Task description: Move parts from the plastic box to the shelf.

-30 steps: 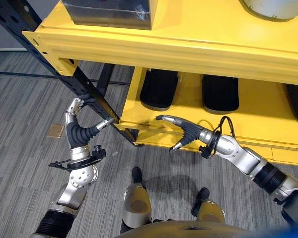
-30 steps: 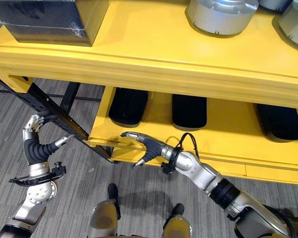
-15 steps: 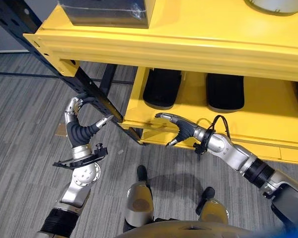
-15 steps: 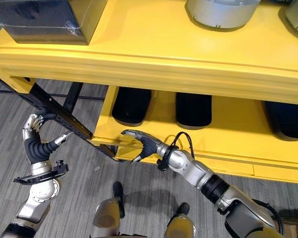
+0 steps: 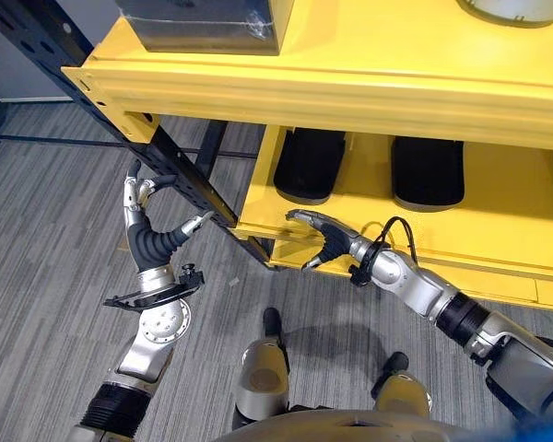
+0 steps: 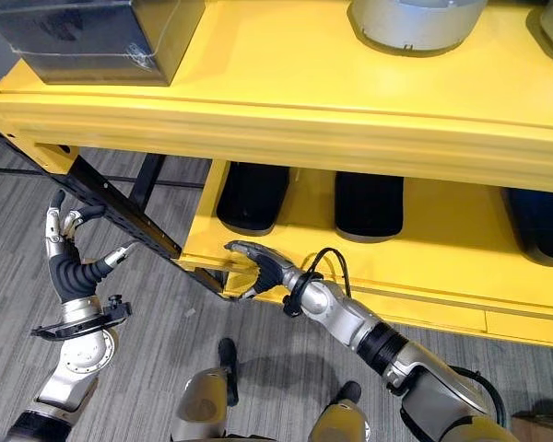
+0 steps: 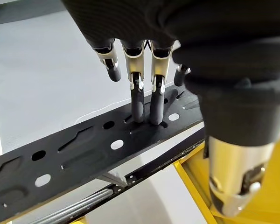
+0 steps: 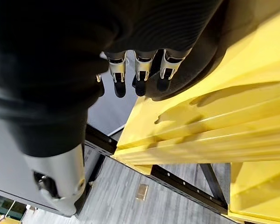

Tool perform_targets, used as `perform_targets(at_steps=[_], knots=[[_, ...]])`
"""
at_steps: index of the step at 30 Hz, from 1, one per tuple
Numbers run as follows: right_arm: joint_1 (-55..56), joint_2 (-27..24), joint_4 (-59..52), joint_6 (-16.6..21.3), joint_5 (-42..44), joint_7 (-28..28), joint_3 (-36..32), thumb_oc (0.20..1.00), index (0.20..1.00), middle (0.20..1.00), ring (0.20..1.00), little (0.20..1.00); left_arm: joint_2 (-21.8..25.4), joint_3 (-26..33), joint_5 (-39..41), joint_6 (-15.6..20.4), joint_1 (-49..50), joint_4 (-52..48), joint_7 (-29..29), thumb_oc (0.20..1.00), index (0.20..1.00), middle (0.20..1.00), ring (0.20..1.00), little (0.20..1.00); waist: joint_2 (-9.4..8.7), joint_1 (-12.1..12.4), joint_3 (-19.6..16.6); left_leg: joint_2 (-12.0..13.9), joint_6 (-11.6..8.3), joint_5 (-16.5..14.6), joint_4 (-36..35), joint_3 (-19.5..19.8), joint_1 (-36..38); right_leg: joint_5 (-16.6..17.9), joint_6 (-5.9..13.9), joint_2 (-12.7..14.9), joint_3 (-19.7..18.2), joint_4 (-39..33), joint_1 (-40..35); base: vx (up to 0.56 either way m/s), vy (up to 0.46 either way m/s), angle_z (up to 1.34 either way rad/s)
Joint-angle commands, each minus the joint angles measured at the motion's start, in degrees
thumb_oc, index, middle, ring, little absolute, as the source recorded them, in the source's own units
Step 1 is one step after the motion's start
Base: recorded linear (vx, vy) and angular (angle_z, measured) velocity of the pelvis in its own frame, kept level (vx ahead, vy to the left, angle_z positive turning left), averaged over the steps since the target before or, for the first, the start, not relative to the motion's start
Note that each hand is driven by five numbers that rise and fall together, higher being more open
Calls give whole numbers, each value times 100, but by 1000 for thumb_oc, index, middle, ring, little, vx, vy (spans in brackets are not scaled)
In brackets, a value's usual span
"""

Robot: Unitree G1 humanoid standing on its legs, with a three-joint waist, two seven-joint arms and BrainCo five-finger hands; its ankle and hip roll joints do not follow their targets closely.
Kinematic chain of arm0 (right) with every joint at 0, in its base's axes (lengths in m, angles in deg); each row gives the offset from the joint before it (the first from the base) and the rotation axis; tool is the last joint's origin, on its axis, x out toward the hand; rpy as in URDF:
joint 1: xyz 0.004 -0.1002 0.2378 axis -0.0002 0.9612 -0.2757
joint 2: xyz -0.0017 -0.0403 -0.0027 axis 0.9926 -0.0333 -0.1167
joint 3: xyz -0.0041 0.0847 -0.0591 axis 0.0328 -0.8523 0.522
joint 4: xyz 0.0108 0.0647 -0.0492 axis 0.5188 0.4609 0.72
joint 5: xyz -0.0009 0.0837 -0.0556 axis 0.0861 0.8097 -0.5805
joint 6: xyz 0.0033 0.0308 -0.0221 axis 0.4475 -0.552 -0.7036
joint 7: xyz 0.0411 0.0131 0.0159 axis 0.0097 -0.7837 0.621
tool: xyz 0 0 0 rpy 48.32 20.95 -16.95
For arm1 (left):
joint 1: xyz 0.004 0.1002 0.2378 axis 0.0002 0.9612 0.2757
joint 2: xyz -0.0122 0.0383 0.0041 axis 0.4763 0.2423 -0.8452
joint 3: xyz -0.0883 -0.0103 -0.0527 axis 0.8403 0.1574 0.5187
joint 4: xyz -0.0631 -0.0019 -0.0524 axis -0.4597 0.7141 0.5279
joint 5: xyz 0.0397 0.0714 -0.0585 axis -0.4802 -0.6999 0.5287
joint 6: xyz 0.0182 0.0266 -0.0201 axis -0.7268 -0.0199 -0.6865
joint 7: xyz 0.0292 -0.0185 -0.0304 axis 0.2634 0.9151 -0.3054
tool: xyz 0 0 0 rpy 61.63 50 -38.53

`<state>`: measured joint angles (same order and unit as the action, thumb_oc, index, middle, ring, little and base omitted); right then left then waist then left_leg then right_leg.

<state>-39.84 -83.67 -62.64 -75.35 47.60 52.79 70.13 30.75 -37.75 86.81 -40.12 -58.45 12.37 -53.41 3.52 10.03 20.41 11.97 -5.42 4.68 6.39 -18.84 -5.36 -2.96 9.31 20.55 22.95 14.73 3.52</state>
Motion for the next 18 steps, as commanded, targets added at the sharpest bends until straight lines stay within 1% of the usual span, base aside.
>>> perform_targets(at_steps=[1, 3, 7, 15, 18], knots=[[-593, 293, -62, -53, -209, -284, -54, 1000, 1000, 1000, 1000, 1000, -6, -88, 58, 128, -350, -362, -94, 1000, 1000, 1000, 1000, 1000, -89, 129, 94, -286, 271, -963, 848, -282, -13, -611, -563, -296, 872, 633, -6, -1, 27, 5], [-593, 329, 13, -139, -230, -452, -68, 1000, 1000, 1000, 1000, 1000, -23, -108, 44, 103, -358, -368, -95, 1000, 1000, 1000, 1000, 1000, -76, 137, 84, -292, 279, -971, 847, -277, -5, -619, -566, -284, 884, 651, -10, 8, 22, 7], [-594, 377, 282, -168, -293, -725, -182, 1000, 1000, 1000, 1000, 1000, -46, -117, 52, 60, -359, -372, -96, 1000, 1000, 1000, 1000, 1000, -54, 147, 70, -324, 300, -994, 861, -256, -1, -620, -566, -240, 895, 693, -1, 8, 16, 6], [-742, 464, 678, -296, -360, -798, -253, 1000, 1000, 1000, 1000, 1000, -75, -186, 118, 115, -420, -280, -84, 1000, 1000, 1000, 1000, 1000, -9, 174, 71, -358, 316, -1019, 872, -235, -4, -620, -576, -197, 919, 730, 7, 1, 2, 0], [-774, 499, 784, -396, -381, -906, -242, 1000, 1000, 1000, 1000, 1000, -97, -197, 174, 135, -436, -220, -69, 1000, 1000, 1000, 1000, 1000, 3, 181, 63, -363, 326, -1021, 863, -241, 11, -619, -576, -173, 933, 750, 8, 3, 6, 1]])
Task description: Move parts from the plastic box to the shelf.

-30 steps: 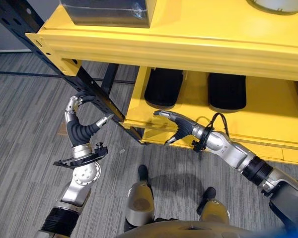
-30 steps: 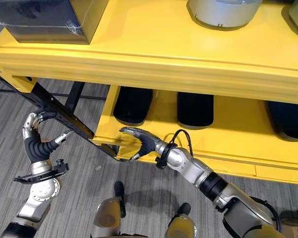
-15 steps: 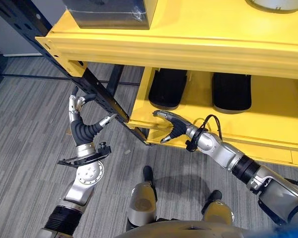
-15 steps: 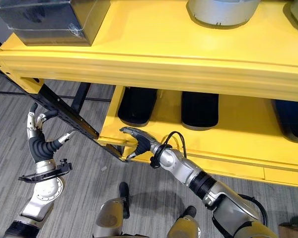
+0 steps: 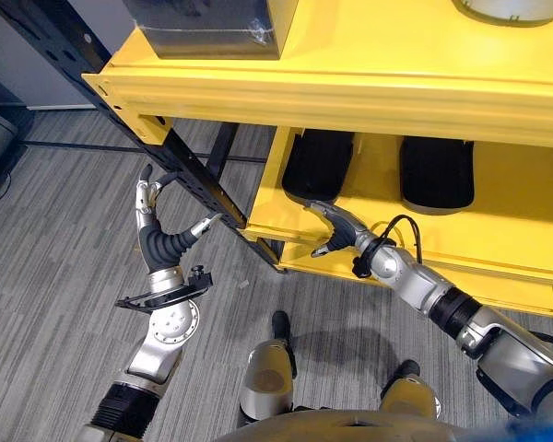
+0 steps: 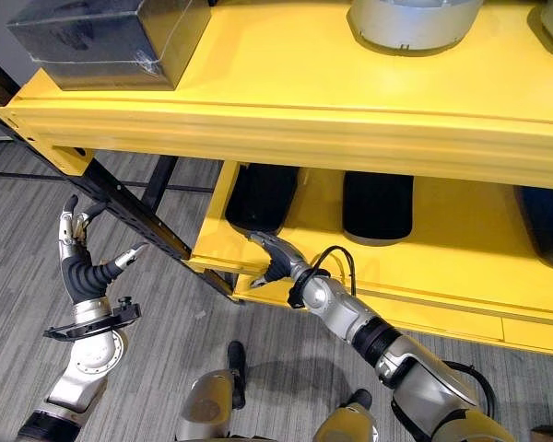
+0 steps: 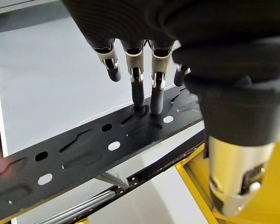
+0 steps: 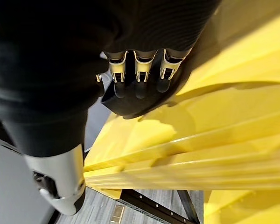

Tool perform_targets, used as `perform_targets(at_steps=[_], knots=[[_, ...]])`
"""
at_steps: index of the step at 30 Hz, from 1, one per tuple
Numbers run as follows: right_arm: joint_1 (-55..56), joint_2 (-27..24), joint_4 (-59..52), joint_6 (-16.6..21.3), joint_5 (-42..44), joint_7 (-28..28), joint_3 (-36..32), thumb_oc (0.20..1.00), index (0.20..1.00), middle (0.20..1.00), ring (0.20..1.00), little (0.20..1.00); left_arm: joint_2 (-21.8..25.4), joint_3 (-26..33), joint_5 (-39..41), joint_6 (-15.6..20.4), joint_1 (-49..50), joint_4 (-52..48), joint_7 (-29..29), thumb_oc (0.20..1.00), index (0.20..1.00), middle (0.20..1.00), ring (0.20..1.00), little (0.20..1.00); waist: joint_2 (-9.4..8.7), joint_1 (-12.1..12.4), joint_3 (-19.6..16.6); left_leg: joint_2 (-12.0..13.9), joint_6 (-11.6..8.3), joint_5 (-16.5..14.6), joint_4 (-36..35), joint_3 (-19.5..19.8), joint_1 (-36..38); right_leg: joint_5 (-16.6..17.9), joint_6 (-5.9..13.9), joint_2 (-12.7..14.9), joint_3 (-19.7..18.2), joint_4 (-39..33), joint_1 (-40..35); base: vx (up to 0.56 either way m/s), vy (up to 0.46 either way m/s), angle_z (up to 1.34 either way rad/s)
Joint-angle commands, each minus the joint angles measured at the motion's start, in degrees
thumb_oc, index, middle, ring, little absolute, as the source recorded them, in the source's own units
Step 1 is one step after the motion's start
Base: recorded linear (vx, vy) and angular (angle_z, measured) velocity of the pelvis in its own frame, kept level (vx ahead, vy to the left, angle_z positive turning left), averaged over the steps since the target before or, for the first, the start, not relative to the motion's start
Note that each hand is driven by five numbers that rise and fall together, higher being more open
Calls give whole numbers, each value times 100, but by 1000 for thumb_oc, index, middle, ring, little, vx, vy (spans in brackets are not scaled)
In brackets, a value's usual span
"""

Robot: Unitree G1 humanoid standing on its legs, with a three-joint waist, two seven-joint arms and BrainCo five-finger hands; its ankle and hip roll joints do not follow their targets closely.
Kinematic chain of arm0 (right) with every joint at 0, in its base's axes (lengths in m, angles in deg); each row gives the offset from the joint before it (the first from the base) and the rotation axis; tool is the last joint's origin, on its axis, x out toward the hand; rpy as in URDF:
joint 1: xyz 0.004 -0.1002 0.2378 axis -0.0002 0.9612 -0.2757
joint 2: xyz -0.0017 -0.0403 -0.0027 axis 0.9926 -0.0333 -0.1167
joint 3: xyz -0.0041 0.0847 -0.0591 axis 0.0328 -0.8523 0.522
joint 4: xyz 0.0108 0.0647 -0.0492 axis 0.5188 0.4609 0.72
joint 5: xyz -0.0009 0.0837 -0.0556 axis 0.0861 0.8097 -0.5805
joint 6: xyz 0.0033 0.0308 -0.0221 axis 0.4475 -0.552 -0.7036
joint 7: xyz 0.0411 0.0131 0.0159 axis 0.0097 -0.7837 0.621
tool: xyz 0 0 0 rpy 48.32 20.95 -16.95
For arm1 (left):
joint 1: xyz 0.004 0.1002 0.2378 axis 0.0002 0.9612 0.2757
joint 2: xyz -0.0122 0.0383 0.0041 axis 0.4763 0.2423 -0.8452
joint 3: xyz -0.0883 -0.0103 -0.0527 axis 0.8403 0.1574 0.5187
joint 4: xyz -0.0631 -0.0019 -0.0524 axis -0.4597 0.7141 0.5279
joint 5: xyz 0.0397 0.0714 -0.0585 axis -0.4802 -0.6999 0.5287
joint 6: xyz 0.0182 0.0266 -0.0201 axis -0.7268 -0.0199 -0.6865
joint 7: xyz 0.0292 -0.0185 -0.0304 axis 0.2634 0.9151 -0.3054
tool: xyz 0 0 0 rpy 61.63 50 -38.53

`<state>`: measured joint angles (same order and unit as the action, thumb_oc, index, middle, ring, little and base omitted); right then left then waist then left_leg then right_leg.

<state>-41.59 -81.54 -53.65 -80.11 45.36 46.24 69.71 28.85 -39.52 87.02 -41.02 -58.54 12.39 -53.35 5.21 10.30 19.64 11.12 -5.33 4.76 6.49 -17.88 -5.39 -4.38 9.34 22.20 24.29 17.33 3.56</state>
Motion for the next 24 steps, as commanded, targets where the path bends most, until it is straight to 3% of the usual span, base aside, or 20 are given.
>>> perform_targets(at_steps=[1, 19, 24], knots=[[-597, 284, -98, 69, -153, -265, -213, 1000, 1000, 1000, 1000, 1000, 86, -24, 149, 225, -420, -222, -63, 1000, 1000, 1000, 1000, 1000, -166, 155, 136, -281, 320, -1029, 849, -337, 18, -475, -579, -334, 800, 492, 4, 0, 0, 0], [-548, 197, 296, -36, -109, -810, -487, 1000, 1000, 1000, 1000, 1000, 12, -70, 130, 292, -447, -8, -98, 1000, 1000, 1000, 1000, 1000, -156, 118, 149, -290, 361, -1049, 869, -345, 4, -466, -589, -289, 772, 563, 45, 0, 0, 0], [-602, 182, 441, -21, -164, -679, -609, 1000, 1000, 1000, 1000, 1000, 0, -66, 377, 334, -443, -3, 4, 1000, 1000, 1000, 1000, 1000, -135, 126, 172, -291, 371, -1090, 942, -334, -25, -492, -602, -253, 785, 626, 59, 0, 0, 0]])
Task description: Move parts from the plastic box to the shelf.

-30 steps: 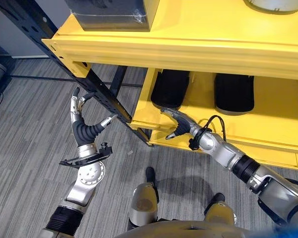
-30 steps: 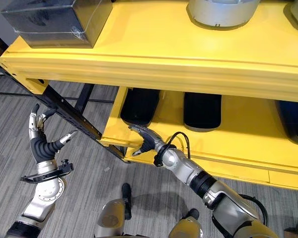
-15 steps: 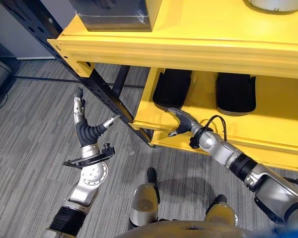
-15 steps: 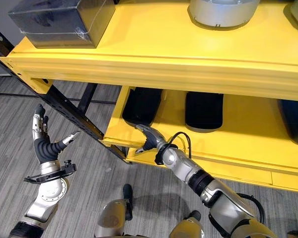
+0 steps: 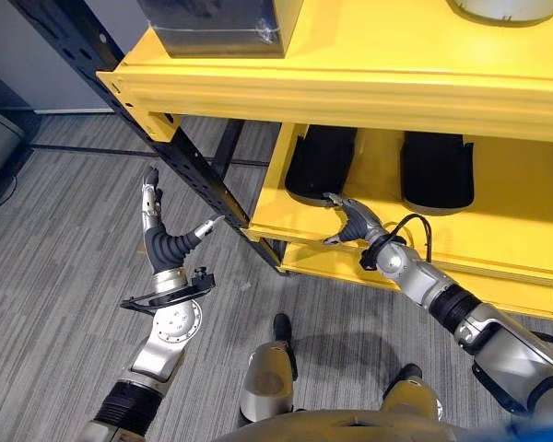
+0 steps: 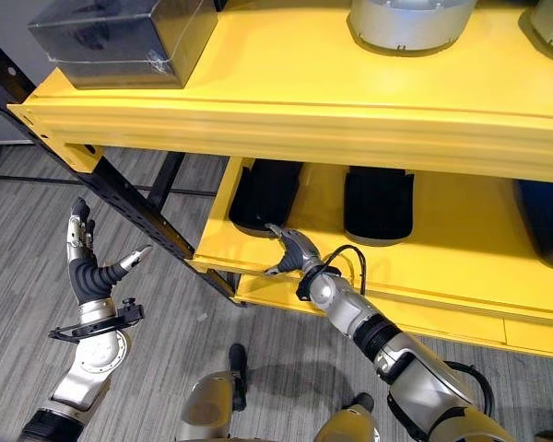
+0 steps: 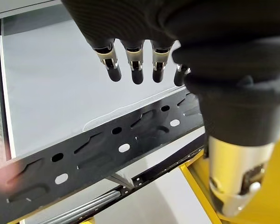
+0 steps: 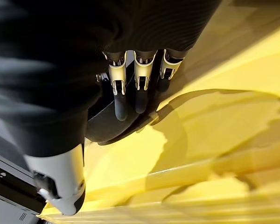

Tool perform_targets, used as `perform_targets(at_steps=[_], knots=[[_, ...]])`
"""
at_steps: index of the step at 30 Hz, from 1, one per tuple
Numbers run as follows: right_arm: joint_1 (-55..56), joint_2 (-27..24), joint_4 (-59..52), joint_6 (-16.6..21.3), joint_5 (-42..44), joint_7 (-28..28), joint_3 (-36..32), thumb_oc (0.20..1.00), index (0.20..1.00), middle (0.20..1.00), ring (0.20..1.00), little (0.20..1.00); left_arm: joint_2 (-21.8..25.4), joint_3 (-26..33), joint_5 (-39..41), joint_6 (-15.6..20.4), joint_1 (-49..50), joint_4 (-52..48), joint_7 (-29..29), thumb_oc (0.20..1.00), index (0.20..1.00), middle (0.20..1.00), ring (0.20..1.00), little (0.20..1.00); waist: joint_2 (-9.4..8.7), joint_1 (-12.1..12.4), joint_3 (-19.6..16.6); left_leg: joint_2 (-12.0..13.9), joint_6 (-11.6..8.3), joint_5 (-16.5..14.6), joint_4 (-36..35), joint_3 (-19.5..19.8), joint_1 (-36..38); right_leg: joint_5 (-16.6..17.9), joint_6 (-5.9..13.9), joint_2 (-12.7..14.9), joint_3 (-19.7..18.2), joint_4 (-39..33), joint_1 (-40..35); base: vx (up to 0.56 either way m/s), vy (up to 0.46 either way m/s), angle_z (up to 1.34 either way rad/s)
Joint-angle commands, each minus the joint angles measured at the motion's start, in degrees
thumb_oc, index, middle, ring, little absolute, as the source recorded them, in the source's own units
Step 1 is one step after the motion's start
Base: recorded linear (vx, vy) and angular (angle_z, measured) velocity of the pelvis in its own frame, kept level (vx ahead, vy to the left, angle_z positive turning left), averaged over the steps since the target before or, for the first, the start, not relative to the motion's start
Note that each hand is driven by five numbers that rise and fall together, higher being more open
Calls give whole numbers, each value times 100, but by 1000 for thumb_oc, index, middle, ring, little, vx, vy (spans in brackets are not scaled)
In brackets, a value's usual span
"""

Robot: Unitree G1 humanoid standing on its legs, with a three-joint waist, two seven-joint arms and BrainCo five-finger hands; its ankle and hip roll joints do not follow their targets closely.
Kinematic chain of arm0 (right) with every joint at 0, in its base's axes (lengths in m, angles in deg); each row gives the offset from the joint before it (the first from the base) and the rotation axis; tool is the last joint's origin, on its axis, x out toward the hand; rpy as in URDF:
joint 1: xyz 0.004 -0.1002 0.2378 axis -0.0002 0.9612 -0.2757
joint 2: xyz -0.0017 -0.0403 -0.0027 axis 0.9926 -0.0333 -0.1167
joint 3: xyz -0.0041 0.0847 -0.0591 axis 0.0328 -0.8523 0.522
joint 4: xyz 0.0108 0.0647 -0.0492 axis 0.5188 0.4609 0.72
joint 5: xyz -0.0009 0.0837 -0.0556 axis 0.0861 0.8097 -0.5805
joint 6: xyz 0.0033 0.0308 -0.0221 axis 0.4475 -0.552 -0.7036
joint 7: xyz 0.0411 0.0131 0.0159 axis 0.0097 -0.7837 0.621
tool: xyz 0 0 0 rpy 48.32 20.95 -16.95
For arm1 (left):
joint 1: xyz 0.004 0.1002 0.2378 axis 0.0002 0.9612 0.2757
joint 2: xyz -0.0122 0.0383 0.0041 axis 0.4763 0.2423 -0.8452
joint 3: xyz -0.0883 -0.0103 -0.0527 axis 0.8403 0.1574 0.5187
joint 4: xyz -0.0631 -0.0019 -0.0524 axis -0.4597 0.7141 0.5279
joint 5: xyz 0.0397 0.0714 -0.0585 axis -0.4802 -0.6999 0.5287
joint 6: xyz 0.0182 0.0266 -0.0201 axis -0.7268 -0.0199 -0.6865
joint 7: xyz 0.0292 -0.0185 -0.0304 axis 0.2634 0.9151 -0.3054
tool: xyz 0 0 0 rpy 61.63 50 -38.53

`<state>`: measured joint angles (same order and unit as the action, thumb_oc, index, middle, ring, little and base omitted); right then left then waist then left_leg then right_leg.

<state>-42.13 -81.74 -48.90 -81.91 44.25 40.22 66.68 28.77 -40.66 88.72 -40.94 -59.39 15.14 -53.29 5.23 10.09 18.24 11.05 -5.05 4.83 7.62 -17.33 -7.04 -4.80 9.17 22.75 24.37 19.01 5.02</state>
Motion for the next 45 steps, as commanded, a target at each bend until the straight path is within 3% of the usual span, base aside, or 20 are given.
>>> perform_targets(at_steps=[1, 4, 8, 12, 14, 18, 20, 24, 31, 36, 39, 41, 42, 43, 45], knots=[[-587, 199, 11, 160, -81, -49, -312, 1000, 1000, 1000, 1000, 1000, -4, 42, 314, 301, -364, -291, 34, 1000, 1000, 1000, 1000, 1000, -133, 157, 321, -280, 344, -1102, 842, -389, 130, -451, -587, -297, 784, 465, -82, 0, 0, 0], [-643, 186, 58, 95, -138, -75, -299, 1000, 1000, 1000, 1000, 1000, -122, 0, 588, 32, -323, -127, -53, 1000, 1000, 1000, 1000, 1000, -123, 181, 382, -278, 359, -1107, 878, -383, 74, -465, -589, -256, 799, 550, -28, 0, 0, 0], [-662, 111, 6, 181, -143, -185, -292, 1000, 1000, 1000, 1000, 1000, -205, 45, 703, 202, -227, 141, -49, 1000, 1000, 1000, 1000, 1000, -114, 190, 485, -276, 364, -1084, 902, -379, -8, -465, -580, -224, 782, 623, 60, -29, 19, 2], [-494, -6, -496, 772, -300, 356, -305, 1000, 1000, 1000, 1000, 1000, -177, 157, 762, 377, -58, 130, 21, 1000, 1000, 1000, 1000, 1000, -128, 159, 577, -302, 389, -1081, 897, -391, -54, -459, -552, -208, 741, 651, 125, -22, 41, 1], [-193, -207, -1436, 1119, -523, 918, -39, 1000, 1000, 1000, 1000, 1000, -148, 183, 653, 465, 24, 81, -148, 1000, 1000, 1000, 1000, 1000, -191, 99, 644, -249, 413, -1100, 956, -454, -113, -464, -537, -202, 701, 675, 191, 0, 0, 0], [-242, -608, -2120, 1446, -728, 1109, 331, 1000, 1000, 1000, 1000, 1000, -91, 313, 668, 551, -31, 278, -506, 1000, 1000, 1000, 1000, 1000, -253, 78, 778, -201, 426, -1111, 1077, -500, -260, -452, -476, -194, 597, 756, 350, -36, 32, -8], [-244, -816, -2280, 1323, -630, 1063, 369, 1000, 1000, 1000, 1000, 1000, -87, 338, 600, 601, -38, 332, -560, 1000, 1000, 1000, 1000, 1000, -273, 48, 839, -225, 426, -1088, 1047, -510, -279, -393, -446, -227, 516, 660, 375, -32, 95, -11], [-16, -972, -2284, 673, -672, 446, 226, 1000, 1000, 1000, 1000, 1000, -101, 440, 662, 529, -135, 392, -572, 1000, 1000, 1000, 1000, 1000, -341, -86, 878, -266, 481, -1096, 964, -594, -237, -212, -307, -220, 347, 463, 405, -11, 93, -11], [475, -1160, -2218, 1001, -658, 159, -193, 1000, 1000, 1000, 1000, 1000, -104, 397, 633, 387, -168, 203, -425, 1000, 1000, 1000, 1000, 1000, -398, -302, 826, -388, 549, -1171, 855, -642, -83, 64, -181, -328, 62, 11, 294, 28, 84, -6], [647, -1133, -2606, 995, -592, 171, -272, 1000, 1000, 1000, 1000, 1000, -68, 323, 724, 162, -212, 53, -430, 1000, 1000, 1000, 1000, 1000, -454, -377, 774, -498, 587, -1181, 622, -780, 57, 693, 62, -240, 23, -615, 176, 35, 84, -8], [607, -1062, -2591, 1102, -562, 347, -331, 1000, 1000, 1000, 1000, 1000, -35, 351, 691, 8, -259, 61, -392, 1000, 1000, 1000, 1000, 1000, -407, -324, 786, -459, 632, -1134, 468, -942, 132, 502, -6, -242, 345, -192, 284, -57, 83, -31], [609, -1154, -2843, 989, -337, 550, -268, 1000, 1000, 1000, 1000, 1000, -83, 398, 861, -65, -186, 137, -442, 1000, 1000, 1000, 1000, 1000, -365, -269, 734, -506, 607, -943, 137, -974, 252, 38, -153, -501, 686, 229, 249, 16, 98, -48], [692, -1232, -3112, 742, -107, 691, -201, 1000, 1000, 1000, 1000, 1000, -182, 424, 991, -68, -38, 222, -212, 1000, 1000, 1000, 1000, 1000, -366, -214, 688, -673, 527, -788, -110, -819, 289, -251, -403, -910, 803, 302, 193, 58, -42, -70], [803, -1278, -3213, 689, -9, 623, -162, 1000, 1000, 1000, 1000, 1000, -273, 422, 962, 21, 124, 269, -2, 1000, 1000, 1000, 1000, 1000, -374, -170, 652, -767, 494, -732, -192, -704, 269, -295, -524, -1123, 806, 71, 64, 48, -135, -51], [783, -1263, -3168, 702, 63, 621, -133, 1000, 1000, 1000, 1000, 1000, -265, 396, 976, -15, 197, 327, 124, 1000, 1000, 1000, 1000, 1000, -380, -145, 643, -825, 476, -706, -192, -612, 216, -282, -553, -1212, 754, -77, 48, -22, -189, -10]])
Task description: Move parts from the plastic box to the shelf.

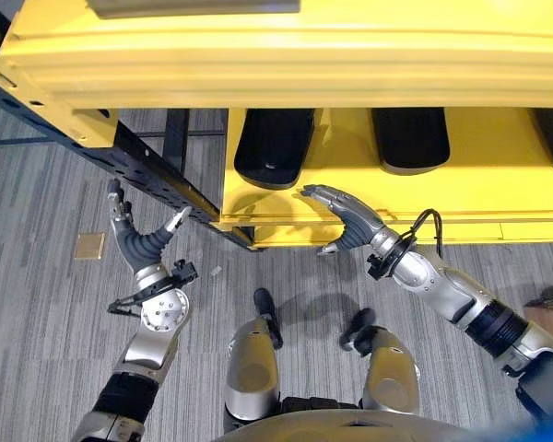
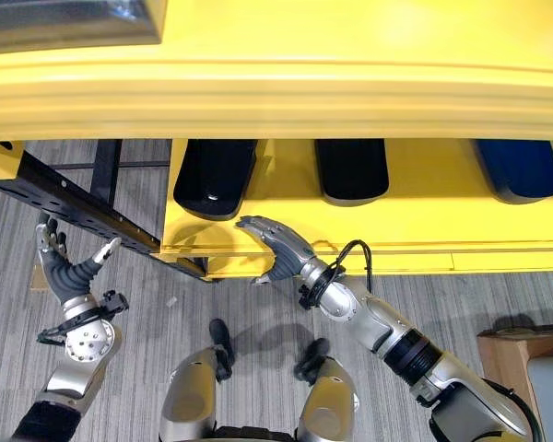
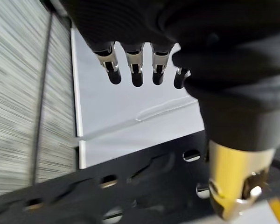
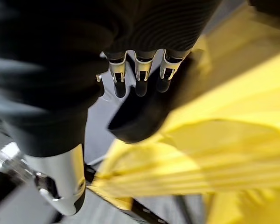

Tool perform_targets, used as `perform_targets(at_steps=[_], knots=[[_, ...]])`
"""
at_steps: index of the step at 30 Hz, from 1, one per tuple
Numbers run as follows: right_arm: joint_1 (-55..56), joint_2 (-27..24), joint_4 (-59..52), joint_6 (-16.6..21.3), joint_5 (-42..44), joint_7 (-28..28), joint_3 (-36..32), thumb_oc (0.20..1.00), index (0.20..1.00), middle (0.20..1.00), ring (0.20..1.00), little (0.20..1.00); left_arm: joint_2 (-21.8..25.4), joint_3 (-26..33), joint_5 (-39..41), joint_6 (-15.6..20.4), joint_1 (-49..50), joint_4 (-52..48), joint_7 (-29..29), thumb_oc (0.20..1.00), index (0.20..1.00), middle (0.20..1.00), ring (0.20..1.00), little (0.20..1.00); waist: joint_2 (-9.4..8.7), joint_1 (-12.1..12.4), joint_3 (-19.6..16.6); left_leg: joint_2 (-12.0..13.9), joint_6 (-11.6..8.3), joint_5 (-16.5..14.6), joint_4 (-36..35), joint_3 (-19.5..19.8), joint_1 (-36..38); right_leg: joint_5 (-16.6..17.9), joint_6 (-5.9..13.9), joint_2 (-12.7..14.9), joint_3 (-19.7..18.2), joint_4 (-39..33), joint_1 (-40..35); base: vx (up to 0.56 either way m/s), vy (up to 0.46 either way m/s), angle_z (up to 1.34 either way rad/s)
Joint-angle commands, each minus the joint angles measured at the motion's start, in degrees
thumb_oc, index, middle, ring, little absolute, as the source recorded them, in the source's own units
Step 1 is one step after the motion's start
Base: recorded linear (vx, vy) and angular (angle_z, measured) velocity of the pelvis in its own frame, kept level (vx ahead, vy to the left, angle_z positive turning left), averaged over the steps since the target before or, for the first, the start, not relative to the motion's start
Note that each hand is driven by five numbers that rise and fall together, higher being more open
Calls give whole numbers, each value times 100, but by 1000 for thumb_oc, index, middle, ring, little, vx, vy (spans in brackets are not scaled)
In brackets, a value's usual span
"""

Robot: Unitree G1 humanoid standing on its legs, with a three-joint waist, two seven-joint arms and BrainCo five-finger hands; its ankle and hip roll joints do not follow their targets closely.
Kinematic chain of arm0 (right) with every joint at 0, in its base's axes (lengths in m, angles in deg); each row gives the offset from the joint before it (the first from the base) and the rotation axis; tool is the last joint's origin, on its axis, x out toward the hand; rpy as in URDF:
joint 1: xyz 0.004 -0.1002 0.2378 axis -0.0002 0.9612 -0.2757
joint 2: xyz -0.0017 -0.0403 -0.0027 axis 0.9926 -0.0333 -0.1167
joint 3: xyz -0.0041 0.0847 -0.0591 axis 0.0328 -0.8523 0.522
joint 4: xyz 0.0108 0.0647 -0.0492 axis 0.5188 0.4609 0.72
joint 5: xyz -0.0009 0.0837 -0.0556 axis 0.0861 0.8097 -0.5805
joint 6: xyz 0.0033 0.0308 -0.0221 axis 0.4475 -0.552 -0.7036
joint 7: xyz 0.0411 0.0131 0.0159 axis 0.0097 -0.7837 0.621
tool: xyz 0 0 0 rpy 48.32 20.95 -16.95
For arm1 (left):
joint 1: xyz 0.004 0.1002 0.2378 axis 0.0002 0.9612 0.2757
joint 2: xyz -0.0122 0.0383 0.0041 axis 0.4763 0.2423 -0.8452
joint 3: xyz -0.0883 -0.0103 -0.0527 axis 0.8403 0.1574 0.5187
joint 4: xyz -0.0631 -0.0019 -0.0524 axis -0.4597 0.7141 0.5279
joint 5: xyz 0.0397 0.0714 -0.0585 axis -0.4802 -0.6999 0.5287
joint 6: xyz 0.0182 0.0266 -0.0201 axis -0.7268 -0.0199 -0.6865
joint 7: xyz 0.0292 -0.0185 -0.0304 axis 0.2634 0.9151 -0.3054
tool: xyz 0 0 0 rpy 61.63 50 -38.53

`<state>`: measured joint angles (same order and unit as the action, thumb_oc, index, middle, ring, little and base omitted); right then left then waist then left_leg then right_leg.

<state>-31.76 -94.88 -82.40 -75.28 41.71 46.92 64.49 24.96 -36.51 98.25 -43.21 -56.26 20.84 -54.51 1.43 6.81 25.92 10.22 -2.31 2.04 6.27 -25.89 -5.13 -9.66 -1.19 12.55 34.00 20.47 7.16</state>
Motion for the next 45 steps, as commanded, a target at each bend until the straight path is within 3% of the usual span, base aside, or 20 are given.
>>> perform_targets(at_steps=[1, 5, 8, 9, 10, 11, 12, 14, 16, 17, 19, 21, 24, 27, 30, 31, 35, 40, 45], knots=[[-289, 71, 208, 53, 294, -45, 108, 1000, 1000, 1000, 1000, 1000, 112, -34, 81, 208, -102, -204, 276, 1000, 1000, 1000, 1000, 1000, 8, 187, -120, -735, 186, -415, -42, 254, -11, 194, 460, -226, -228, -255, -162, -92, -222, -19], [-492, 190, 368, 116, 137, 41, 265, 1000, 1000, 1000, 1000, 1000, 141, -53, 210, 260, -113, -115, 245, 1000, 1000, 1000, 1000, 1000, 75, 205, -68, -698, 132, -392, 75, 251, -207, 127, 362, -357, -292, -401, -216, -75, -188, -7], [-621, 289, 471, 17, 80, -34, 350, 1000, 1000, 1000, 1000, 1000, 106, 40, 465, 153, -156, -87, 390, 1000, 1000, 1000, 1000, 1000, 113, 195, -40, -715, 211, -529, 350, 112, -333, 42, 301, -361, -300, -367, -227, -78, -184, -1], [-750, 353, 611, 10, 54, 40, 342, 1000, 1000, 1000, 1000, 1000, 86, 117, 517, 167, -130, -84, 514, 1000, 1000, 1000, 1000, 1000, 94, 194, -9, -643, 241, -729, 976, 67, -532, -24, 210, -325, -336, -279, -238, -98, -177, 2], [-770, 364, 634, 19, 6, 63, 340, 1000, 1000, 1000, 1000, 1000, 90, 130, 532, 180, -114, -89, 533, 1000, 1000, 1000, 1000, 1000, 86, 203, 4, -614, 236, -755, 1167, 109, -606, -46, 182, -320, -364, -238, -238, -136, -160, -2], [-842, 351, 682, 133, -52, 265, 312, 1000, 1000, 1000, 1000, 1000, 120, 234, 629, 118, -24, -196, 553, 1000, 1000, 1000, 1000, 1000, 62, 232, 58, -248, 118, -659, 2007, 444, -891, -196, 60, -270, -511, 92, -165, -83, -58, -20], [-844, 349, 682, 136, -52, 279, 308, 1000, 1000, 1000, 1000, 1000, 124, 242, 637, 111, -16, -207, 562, 1000, 1000, 1000, 1000, 1000, 61, 232, 58, -204, 106, -661, 2046, 449, -899, -214, 51, -263, -514, 127, -151, -72, -2, -57], [-893, 357, 616, 73, -49, 411, 284, 1000, 1000, 1000, 1000, 1000, 105, 283, 681, 8, 11, -286, 598, 1000, 1000, 1000, 1000, 1000, 23, 204, 24, 185, -6, -488, 2052, 506, -714, -292, 6, -145, -499, 355, -73, -20, 160, -65], [-933, 343, 642, 105, 11, 577, 272, 1000, 1000, 1000, 1000, 1000, 72, 310, 737, -124, 75, -440, 607, 1000, 1000, 1000, 1000, 1000, -5, 255, -87, 426, -268, 14, 1775, 1130, -488, -310, -8, -59, -701, 546, 68, 0, 349, -23], [-933, 343, 651, 119, 8, 605, 269, 1000, 1000, 1000, 1000, 1000, 69, 313, 750, -130, 95, -456, 607, 1000, 1000, 1000, 1000, 1000, -14, 261, -105, 462, -302, 99, 1739, 1225, -463, -315, -12, -44, -740, 577, 95, -3, 456, -38], [-988, 297, 729, 218, 42, 757, 269, 1000, 1000, 1000, 1000, 1000, 13, 315, 795, -153, 172, -438, 707, 1000, 1000, 1000, 1000, 1000, -79, 260, -238, 832, -495, 704, 1558, 1814, -316, -297, -14, 122, -1042, 761, 305, -26, 507, -58], [-998, 249, 866, 332, 128, 838, 250, 1000, 1000, 1000, 1000, 1000, -14, 277, 797, -256, 122, -372, 755, 1000, 1000, 1000, 1000, 1000, -62, 211, -317, 721, -447, 515, 1432, 1981, -240, -276, 70, 285, -1264, 858, 441, -23, 528, -64], [-867, 178, 865, 202, 308, 846, 158, 1000, 1000, 1000, 1000, 1000, 5, 106, 963, -442, 7, -269, 861, 1000, 1000, 1000, 1000, 1000, 17, 50, -350, 645, -417, 247, 1382, 1737, -191, -195, 186, 404, -1383, 811, 420, -3, 403, -30], [-364, 69, 660, -4, 332, 730, -98, 1000, 1000, 1000, 1000, 1000, 23, -191, 865, -423, 60, -210, 1041, 1000, 1000, 1000, 1000, 1000, 63, -77, -357, 471, -301, -116, 922, 1468, -100, 453, 595, 606, -1469, 149, 293, -8, 297, 51], [-186, -27, 485, -37, 248, 684, -198, 1000, 1000, 1000, 1000, 1000, 119, -237, 948, -407, 116, -235, 1088, 1000, 1000, 1000, 1000, 1000, 25, -80, -293, 377, -243, -403, 706, 1346, -37, 731, 847, 799, -1446, -103, 268, -71, 144, 37], [-125, -93, 391, -47, 235, 573, -241, 1000, 1000, 1000, 1000, 1000, 199, -236, 1019, -364, 133, -257, 1079, 1000, 1000, 1000, 1000, 1000, -5, -34, -192, 349, -201, -462, 701, 1282, -78, 897, 1018, 936, -1395, -238, 274, -143, 64, 35], [-260, -127, 367, -93, 211, 482, -275, 1000, 1000, 1000, 1000, 1000, 326, -179, 1024, -333, 98, -450, 1019, 1000, 1000, 1000, 1000, 1000, -54, 159, 8, 328, -141, -553, 912, 1248, -276, 976, 1140, 1086, -1230, -298, 227, -136, 13, 22], [-565, -92, 454, -96, 75, 482, -185, 1000, 1000, 1000, 1000, 1000, 458, -115, 1021, -429, 28, -590, 963, 1000, 1000, 1000, 1000, 1000, -83, 326, 129, 340, -147, -564, 1097, 1294, -494, 935, 1147, 1087, -1122, -225, 218, -75, -43, 1], [-986, -62, 900, -80, 65, 370, -14, 1000, 1000, 1000, 1000, 1000, 449, -123, 1173, -526, 16, -579, 927, 1000, 1000, 1000, 1000, 1000, -86, 493, 224, 428, -258, -608, 1240, 1327, -610, 774, 1157, 1063, -1000, -79, 177, -63, -41, 10]])
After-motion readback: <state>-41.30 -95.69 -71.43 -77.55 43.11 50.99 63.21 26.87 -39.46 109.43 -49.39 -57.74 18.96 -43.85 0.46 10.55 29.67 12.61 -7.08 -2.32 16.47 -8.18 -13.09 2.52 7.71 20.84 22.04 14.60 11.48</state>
